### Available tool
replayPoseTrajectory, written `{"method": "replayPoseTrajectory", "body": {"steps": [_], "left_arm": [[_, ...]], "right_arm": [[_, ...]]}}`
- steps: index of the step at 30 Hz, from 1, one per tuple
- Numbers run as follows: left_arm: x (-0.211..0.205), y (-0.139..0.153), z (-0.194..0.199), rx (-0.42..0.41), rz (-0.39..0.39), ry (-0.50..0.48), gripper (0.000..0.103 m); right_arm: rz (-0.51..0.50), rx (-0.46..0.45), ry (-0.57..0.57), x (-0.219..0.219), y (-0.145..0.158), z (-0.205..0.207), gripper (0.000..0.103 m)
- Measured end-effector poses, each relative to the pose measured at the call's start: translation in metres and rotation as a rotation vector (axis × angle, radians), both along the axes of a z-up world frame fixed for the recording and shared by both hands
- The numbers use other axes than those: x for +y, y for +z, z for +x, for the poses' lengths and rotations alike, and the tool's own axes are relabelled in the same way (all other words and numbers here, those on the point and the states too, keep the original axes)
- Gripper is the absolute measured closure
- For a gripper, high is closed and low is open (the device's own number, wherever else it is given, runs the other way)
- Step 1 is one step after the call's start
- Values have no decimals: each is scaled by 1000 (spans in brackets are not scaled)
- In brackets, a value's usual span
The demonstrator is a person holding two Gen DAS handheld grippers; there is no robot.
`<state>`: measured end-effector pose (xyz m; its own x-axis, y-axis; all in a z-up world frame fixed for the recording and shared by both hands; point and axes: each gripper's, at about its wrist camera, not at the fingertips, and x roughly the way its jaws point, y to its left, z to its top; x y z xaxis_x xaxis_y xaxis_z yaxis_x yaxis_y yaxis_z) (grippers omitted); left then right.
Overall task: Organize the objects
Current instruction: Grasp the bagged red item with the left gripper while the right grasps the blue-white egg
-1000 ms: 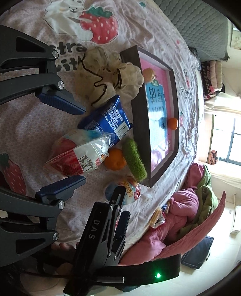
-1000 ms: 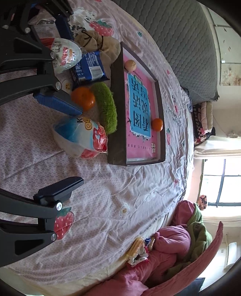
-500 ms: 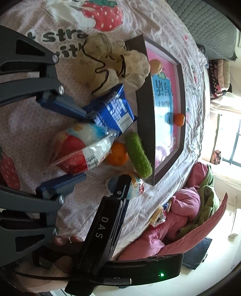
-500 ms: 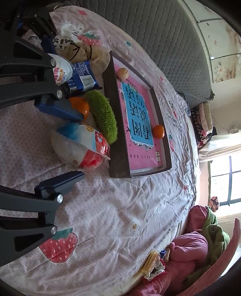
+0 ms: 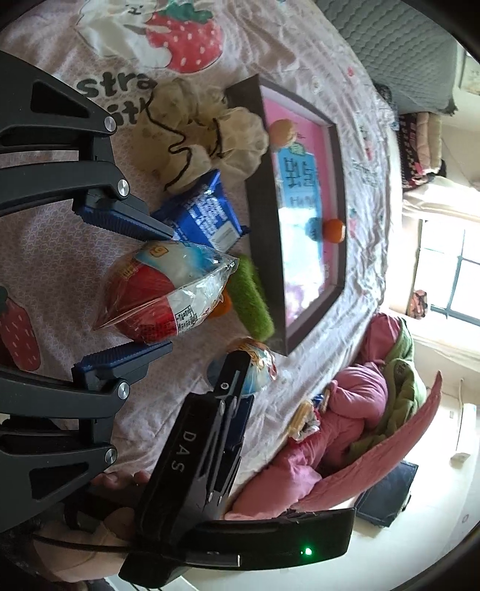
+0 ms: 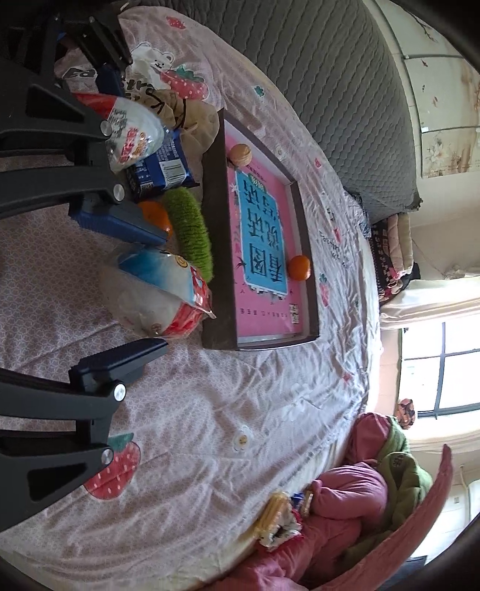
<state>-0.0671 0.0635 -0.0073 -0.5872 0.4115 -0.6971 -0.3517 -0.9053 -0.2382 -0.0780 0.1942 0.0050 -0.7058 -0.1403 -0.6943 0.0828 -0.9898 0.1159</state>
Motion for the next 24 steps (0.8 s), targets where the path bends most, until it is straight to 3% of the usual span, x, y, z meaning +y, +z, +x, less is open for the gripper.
{"method": "replayPoseTrajectory", "body": {"steps": [16,24], "left_arm": [[-2,21,8,99,-21,15,48],[-5,21,9,99,-17,22,48]], "right_arm": [[27,84,27,-9,19,10,51],[51,26,28,-10,7,5,52]]}}
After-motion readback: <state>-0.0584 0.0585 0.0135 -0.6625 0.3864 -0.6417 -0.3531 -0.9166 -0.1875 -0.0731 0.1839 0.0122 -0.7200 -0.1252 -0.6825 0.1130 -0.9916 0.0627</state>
